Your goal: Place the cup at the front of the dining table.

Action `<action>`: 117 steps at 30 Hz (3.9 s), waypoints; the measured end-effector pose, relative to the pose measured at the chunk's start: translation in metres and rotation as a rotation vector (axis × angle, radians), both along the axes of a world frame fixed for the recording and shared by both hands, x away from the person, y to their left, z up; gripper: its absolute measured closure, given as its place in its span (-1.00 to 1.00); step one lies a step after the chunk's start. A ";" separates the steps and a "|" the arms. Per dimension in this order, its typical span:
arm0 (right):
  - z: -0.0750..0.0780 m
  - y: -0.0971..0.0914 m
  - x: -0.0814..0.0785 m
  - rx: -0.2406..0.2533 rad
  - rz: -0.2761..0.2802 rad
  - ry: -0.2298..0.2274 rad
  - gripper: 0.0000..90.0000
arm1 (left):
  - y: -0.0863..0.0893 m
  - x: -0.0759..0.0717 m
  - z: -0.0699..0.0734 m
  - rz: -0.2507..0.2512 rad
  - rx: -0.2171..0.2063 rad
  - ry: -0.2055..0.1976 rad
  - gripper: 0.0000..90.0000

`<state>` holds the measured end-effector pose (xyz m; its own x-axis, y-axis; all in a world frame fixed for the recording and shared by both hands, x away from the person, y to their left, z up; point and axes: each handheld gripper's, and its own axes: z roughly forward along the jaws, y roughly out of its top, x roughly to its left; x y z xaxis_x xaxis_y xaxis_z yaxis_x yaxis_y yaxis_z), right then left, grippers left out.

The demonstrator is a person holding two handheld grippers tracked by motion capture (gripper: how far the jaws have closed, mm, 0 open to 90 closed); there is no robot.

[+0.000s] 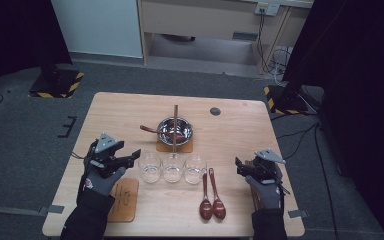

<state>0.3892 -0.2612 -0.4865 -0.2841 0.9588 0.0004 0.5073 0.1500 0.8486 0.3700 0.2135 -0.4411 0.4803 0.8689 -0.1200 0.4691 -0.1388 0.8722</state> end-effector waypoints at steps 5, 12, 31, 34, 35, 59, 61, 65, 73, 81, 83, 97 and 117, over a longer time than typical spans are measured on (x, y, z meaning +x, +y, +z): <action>-0.003 -0.005 0.000 -0.014 -0.014 0.008 -0.72 | -0.007 0.008 -0.003 -0.014 0.009 0.023 -0.41; -0.004 -0.017 0.001 -0.009 -0.036 0.016 -0.73 | -0.016 0.019 -0.012 -0.018 0.039 0.070 -0.35; -0.022 -0.065 0.002 -0.029 -0.151 0.081 -0.71 | -0.038 0.031 -0.030 -0.074 0.097 0.191 0.01; -0.024 -0.069 0.002 -0.033 -0.162 0.090 -0.71 | -0.040 0.030 -0.032 -0.082 0.118 0.198 0.11; -0.026 -0.073 0.002 -0.039 -0.165 0.099 -0.70 | -0.041 0.030 -0.033 -0.088 0.123 0.204 0.15; -0.046 -0.082 0.004 -0.087 -0.149 0.190 -0.71 | -0.046 0.033 -0.041 -0.096 0.191 0.292 0.61; -0.047 -0.082 0.004 -0.091 -0.143 0.196 -0.71 | -0.046 0.033 -0.041 -0.095 0.190 0.293 0.62; -0.049 -0.082 0.004 -0.083 -0.143 0.197 -0.72 | -0.047 0.033 -0.041 -0.092 0.202 0.289 0.64; -0.052 -0.086 0.003 -0.044 -0.149 0.195 -0.76 | -0.045 0.032 -0.040 -0.080 0.202 0.288 0.67; -0.052 -0.086 0.003 -0.040 -0.147 0.198 -0.78 | -0.040 0.030 -0.037 -0.064 0.172 0.285 0.76; -0.052 -0.087 0.003 -0.038 -0.147 0.200 -0.78 | -0.039 0.029 -0.037 -0.064 0.167 0.282 0.78; -0.052 -0.087 0.003 -0.039 -0.146 0.202 -0.80 | -0.030 0.021 -0.038 -0.061 0.123 0.262 0.80; -0.052 -0.087 0.003 -0.040 -0.147 0.203 -0.81 | -0.015 0.010 -0.014 -0.037 0.062 0.179 0.81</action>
<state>0.3925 -0.3480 -0.5384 -0.1397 0.9902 0.0044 0.6855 0.0935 0.7220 0.3796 0.1986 -0.4551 0.4878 0.8594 -0.1533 0.6094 -0.2095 0.7647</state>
